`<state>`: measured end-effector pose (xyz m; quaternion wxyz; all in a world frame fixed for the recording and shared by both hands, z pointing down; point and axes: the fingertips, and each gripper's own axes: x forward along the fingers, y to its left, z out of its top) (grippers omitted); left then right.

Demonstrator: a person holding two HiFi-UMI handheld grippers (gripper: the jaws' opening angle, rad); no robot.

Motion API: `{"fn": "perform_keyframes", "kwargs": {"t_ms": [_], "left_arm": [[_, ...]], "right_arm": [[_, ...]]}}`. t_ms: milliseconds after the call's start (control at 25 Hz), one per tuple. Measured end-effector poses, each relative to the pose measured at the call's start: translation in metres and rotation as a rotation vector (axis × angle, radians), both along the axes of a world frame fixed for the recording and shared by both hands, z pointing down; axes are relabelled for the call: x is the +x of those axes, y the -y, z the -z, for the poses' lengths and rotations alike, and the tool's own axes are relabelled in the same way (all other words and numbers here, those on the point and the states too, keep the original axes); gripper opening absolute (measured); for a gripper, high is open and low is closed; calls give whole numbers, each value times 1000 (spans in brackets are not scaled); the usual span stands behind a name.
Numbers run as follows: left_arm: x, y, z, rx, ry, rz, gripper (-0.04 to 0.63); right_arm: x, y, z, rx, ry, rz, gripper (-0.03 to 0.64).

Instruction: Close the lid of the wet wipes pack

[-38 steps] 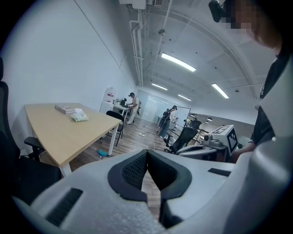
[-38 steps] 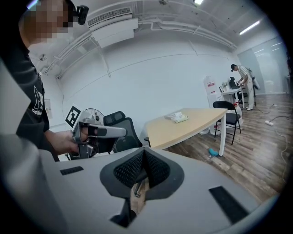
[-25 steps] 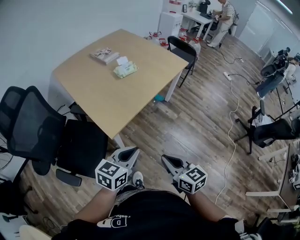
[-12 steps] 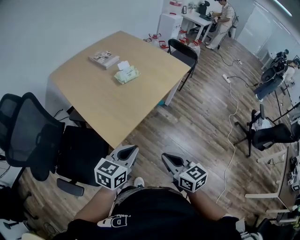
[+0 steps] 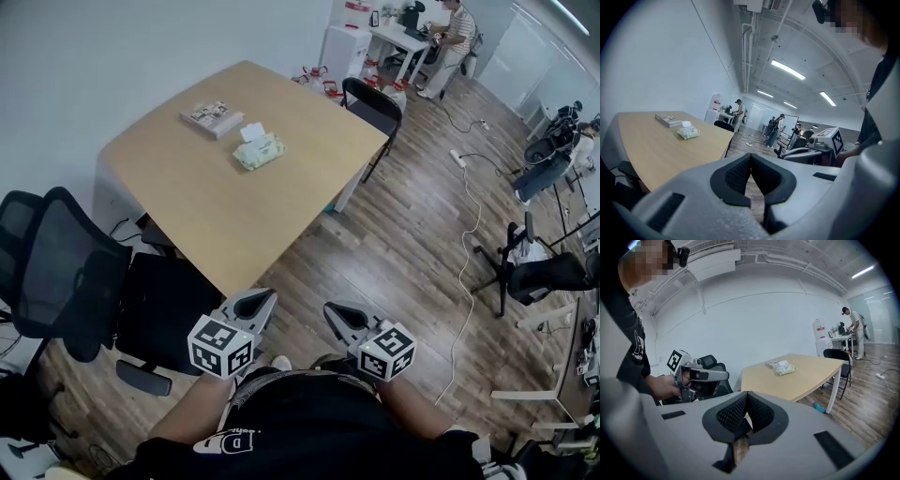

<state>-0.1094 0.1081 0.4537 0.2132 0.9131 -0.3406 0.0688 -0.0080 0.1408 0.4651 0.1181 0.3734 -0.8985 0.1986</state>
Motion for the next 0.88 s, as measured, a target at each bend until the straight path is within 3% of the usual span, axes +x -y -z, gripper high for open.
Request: {"fn": "perform_keyframes", "kwargs": {"t_ms": [440, 880], "left_arm": [[8, 23, -12, -18, 5, 8, 17], [22, 94, -11, -17, 38, 111, 17]], "right_arm": [[8, 32, -4, -13, 12, 16, 3], [25, 128, 6, 18, 62, 94, 2]]}}
